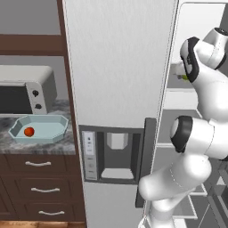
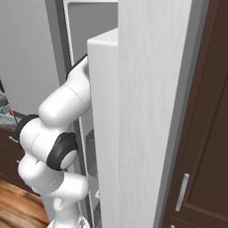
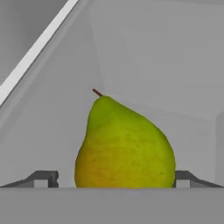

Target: Pick the pear and apple from the fridge and place them inside the tupperware on the counter.

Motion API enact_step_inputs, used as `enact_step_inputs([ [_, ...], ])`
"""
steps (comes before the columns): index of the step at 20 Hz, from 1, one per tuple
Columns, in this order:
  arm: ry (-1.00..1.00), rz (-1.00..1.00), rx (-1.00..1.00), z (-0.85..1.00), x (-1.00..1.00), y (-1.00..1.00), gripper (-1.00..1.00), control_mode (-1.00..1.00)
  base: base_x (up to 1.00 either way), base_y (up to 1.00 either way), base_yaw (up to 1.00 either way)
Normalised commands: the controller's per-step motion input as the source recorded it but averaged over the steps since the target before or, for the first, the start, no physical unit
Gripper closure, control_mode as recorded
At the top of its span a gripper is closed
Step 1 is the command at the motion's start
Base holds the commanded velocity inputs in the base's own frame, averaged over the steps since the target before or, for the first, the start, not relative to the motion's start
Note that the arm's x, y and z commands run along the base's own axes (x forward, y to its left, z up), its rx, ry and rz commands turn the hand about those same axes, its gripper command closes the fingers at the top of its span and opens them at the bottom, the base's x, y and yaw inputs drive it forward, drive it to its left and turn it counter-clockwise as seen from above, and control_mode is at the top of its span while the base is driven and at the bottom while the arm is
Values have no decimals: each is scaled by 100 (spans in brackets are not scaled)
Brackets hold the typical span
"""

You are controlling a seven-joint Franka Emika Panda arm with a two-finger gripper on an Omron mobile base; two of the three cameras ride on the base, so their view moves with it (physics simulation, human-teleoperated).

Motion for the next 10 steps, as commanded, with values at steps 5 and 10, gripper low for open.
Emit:
enact_step_inputs([
  [5, 0, 8, -1, -10, 3, 4, 100, -100, 0, 0, 0],
  [10, -14, 7, 0, 0, 3, 1, 100, -100, 0, 0, 0],
])
